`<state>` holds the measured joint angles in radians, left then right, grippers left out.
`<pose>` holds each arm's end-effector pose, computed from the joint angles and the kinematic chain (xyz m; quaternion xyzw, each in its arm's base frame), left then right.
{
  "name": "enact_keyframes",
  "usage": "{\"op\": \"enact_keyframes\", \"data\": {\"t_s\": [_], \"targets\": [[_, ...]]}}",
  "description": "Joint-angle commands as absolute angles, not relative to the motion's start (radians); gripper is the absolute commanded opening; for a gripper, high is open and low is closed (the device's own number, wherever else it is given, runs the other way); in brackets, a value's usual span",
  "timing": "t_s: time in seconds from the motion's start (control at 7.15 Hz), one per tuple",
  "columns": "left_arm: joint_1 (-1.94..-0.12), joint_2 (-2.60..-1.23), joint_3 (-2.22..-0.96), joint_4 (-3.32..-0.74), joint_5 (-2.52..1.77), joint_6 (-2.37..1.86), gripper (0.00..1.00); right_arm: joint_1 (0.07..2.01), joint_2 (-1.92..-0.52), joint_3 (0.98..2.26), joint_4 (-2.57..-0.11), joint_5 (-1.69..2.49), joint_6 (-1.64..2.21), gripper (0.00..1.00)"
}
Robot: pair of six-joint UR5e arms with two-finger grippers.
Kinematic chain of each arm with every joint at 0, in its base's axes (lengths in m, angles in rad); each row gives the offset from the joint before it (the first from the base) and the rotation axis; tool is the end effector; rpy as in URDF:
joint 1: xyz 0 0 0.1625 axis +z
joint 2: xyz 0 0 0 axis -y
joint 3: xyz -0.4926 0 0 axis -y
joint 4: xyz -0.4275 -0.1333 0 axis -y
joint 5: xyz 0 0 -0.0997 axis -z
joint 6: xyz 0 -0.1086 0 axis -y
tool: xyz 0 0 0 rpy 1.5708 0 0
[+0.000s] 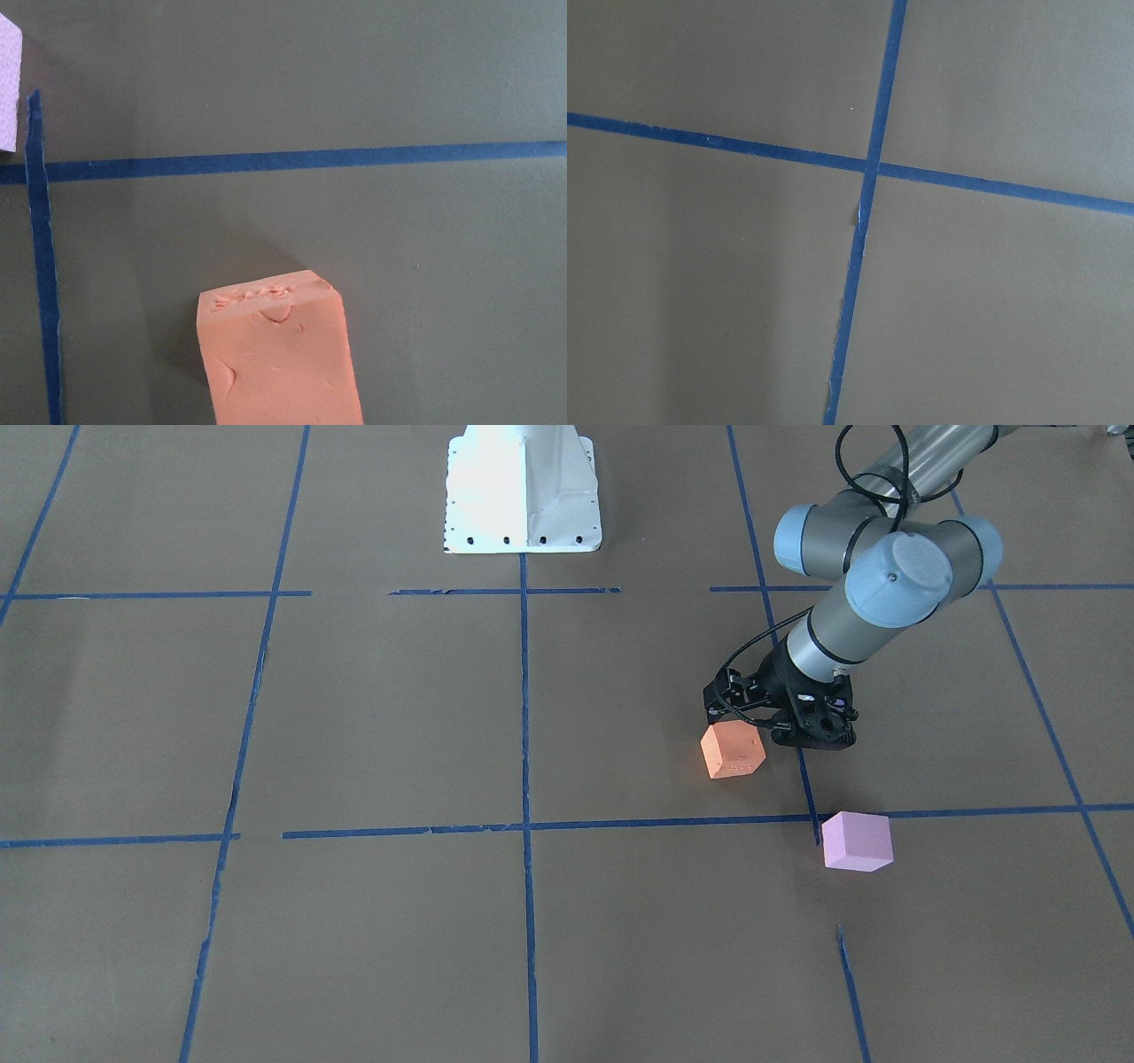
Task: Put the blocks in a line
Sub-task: 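Move the left gripper down over the orange cube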
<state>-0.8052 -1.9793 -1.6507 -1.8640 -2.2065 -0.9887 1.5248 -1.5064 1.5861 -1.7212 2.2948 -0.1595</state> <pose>0.4393 -0.5563 0.4058 0.0092 0.4630 0.0205 0.8861 0.0359 -0.5538 0.7082 -0.0129 -0.3552 -0.0834 0.9310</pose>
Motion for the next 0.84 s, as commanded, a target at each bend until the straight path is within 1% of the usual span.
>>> {"op": "enact_keyframes", "data": {"t_s": [0.0, 0.14, 0.7], "targets": [[-0.801, -1.983, -1.634, -1.853, -2.145, -1.059, 0.97, 1.525, -1.506, 1.586, -1.721, 2.295, -0.160, 1.00], [-0.799, -2.003, -1.599, -1.853, -2.143, -1.112, 0.98, 1.525, -1.506, 1.586, -1.721, 2.295, -0.160, 1.00], [-0.789, -2.022, -1.562, -1.848, -2.121, -1.123, 0.98, 1.525, -1.506, 1.586, -1.721, 2.295, -0.160, 1.00]]}}
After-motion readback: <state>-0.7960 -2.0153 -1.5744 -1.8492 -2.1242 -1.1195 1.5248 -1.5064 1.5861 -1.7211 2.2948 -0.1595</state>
